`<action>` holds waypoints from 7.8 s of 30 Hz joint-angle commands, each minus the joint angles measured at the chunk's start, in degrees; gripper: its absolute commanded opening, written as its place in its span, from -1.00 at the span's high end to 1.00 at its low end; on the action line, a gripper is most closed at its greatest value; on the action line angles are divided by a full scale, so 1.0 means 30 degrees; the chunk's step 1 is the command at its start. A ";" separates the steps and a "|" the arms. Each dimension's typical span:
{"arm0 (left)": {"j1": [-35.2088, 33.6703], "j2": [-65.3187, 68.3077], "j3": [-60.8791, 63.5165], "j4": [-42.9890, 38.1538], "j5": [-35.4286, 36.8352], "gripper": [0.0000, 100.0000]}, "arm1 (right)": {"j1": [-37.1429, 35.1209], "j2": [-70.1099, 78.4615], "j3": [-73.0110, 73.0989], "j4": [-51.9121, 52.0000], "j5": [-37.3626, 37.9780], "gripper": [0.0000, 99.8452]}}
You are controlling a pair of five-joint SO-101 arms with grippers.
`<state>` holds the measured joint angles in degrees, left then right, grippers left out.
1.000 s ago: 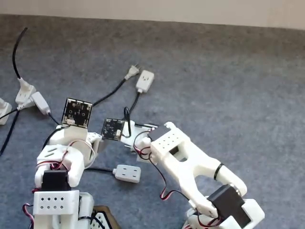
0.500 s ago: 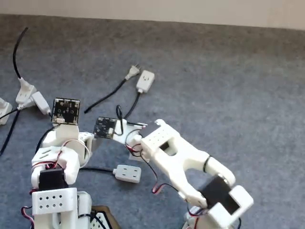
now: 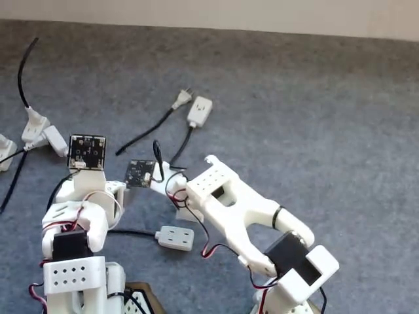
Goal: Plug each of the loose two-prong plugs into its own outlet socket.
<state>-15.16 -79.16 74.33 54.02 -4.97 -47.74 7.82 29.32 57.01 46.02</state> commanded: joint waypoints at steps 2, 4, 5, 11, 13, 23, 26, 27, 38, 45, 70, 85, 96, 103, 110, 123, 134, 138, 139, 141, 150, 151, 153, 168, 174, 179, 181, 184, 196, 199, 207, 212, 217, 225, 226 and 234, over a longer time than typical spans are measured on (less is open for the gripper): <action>-0.0220 -0.0103 -0.1040 -0.0381 0.0498 0.33 | 0.0073 0.0806 0.0103 0.1070 0.0000 0.77; -0.0220 -0.0103 -0.1040 -0.0352 0.0527 0.33 | 0.0044 0.0835 0.0103 0.1070 0.0000 0.77; -0.0220 -0.0103 -0.1040 -0.0352 0.0527 0.33 | 0.0044 0.0835 0.0103 0.1070 0.0000 0.77; -0.0220 -0.0103 -0.1040 -0.0352 0.0527 0.33 | 0.0073 0.0864 0.0132 0.1128 0.0000 0.77; -0.0220 -0.0103 -0.1040 -0.0352 0.0527 0.33 | 0.0220 0.0864 0.0132 0.1509 0.0000 0.78; -0.0190 -0.0103 -0.1040 -0.0322 0.0557 0.33 | 0.0278 0.0894 0.0015 0.2886 0.0029 0.72; -0.0190 -0.0103 -0.1040 -0.0322 0.0557 0.33 | 0.0278 0.0894 0.0044 0.2857 0.0029 0.68; -0.0190 -0.0103 -0.1040 -0.0322 0.0557 0.33 | 0.0278 0.0894 0.0015 0.2828 0.0029 0.68; -0.0190 -0.0103 -0.1040 -0.0322 0.0557 0.33 | 0.0190 0.0894 0.0161 0.1187 0.0029 0.99; -0.0190 -0.0103 -0.1040 -0.0322 0.0557 0.33 | 0.0278 0.0894 0.0190 0.1099 0.0000 0.99; 0.0190 -0.0161 -0.1040 -0.0322 0.0527 0.33 | -0.0923 0.0777 0.1304 0.3326 0.1934 0.62; 0.0132 -0.0220 -0.1040 -0.0322 0.0527 0.33 | -0.1216 0.0864 0.1245 0.2388 0.2989 0.62; 0.0103 -0.0249 -0.1040 -0.0322 0.0527 0.33 | -0.1451 0.0864 0.1275 0.2183 0.2491 0.62; 0.0103 -0.0220 -0.1040 -0.0322 0.0527 0.33 | -0.1421 0.0923 0.1275 0.2154 0.1670 0.62; 0.0132 -0.0220 -0.1040 -0.0322 0.0527 0.33 | -0.1421 0.1538 0.1158 0.2769 0.1641 0.62; 0.0132 -0.0190 -0.1040 -0.0322 0.0527 0.33 | -0.1861 0.3883 -0.1890 0.4703 0.0791 0.84; 0.0103 -0.0190 -0.1040 -0.0322 0.0527 0.33 | -0.1832 0.4176 -0.1978 0.4762 0.0088 0.63; 0.0073 -0.0220 -0.1070 -0.0322 0.0527 0.33 | -0.1832 0.4234 -0.1978 0.4850 0.0117 0.63; 0.0073 -0.0220 -0.1070 -0.0322 0.0527 0.33 | -0.1832 0.4264 -0.1978 0.4850 0.0117 0.63; 0.0073 -0.0249 -0.1070 -0.0322 0.0527 0.33 | -0.1832 0.4264 -0.1978 0.4879 0.0117 0.63; 0.0073 -0.0249 -0.1128 -0.0322 0.0527 0.33 | -0.1832 0.4264 -0.1949 0.4908 0.0117 0.98; 0.0073 -0.0249 -0.1128 -0.0322 0.0527 0.33 | -0.1832 0.4234 -0.1949 0.4908 0.0117 0.99; 0.0073 -0.0249 -0.1158 -0.0322 0.0527 0.33 | -0.1802 0.4147 -0.1949 0.4908 0.0029 0.99; 0.0073 -0.0103 -0.1099 -0.0410 0.0498 0.33 | -0.1656 0.0659 0.2037 0.4586 -0.0088 0.68; 0.0073 -0.0103 -0.1099 -0.0410 0.0498 0.33 | -0.0835 0.0659 0.0806 0.4440 -0.0147 0.56; -0.1421 -0.0073 -0.2623 -0.0147 0.0469 0.33 | 0.0777 0.0337 0.0015 0.4615 -0.0527 0.57; -0.3062 -0.0073 -0.4557 0.0703 0.0498 0.33 | 0.1275 -0.0278 -0.0044 0.4615 -0.0967 0.57; -0.4762 0.0073 -0.7458 0.2637 0.0147 0.33 | 0.1392 -0.1568 0.0103 0.4615 -0.0967 0.57; -0.8747 1.0212 -0.9158 0.2520 -0.3018 0.33 | 0.1626 -1.0505 -0.0542 0.6813 -0.2520 0.57; -0.9919 1.2791 -0.9451 0.1407 -0.4308 0.33 | 0.0923 -1.1560 0.1333 0.5700 -0.2403 0.57; -1.3084 1.8359 -1.2996 0.0527 -0.5978 0.32 | -0.0659 -1.1648 0.6755 0.0513 -0.0264 0.48; -1.3201 2.0000 -1.3319 0.0000 -0.6330 0.32 | -0.0689 -1.0535 0.6168 0.0103 0.0059 0.32; -1.3084 1.9971 -1.2645 -0.0879 -0.6330 0.32 | -0.0777 -0.6608 0.3707 0.0103 0.0117 0.32; -1.3231 2.0117 -1.2029 -0.2051 -0.6330 0.32 | -0.2007 -0.3121 0.1363 -0.0132 0.0147 0.47; -1.3231 2.0117 -1.2029 -0.2051 -0.6330 0.32 | -0.1978 -0.2886 0.1363 -0.0396 0.0176 0.49; -1.3231 2.0088 -1.2029 -0.2051 -0.6330 0.32 | -0.0718 -0.0601 0.1392 -0.0542 0.1348 0.70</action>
<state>-54.37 -18.68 38.64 48.66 -23.52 -51.52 3.60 34.51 55.43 48.75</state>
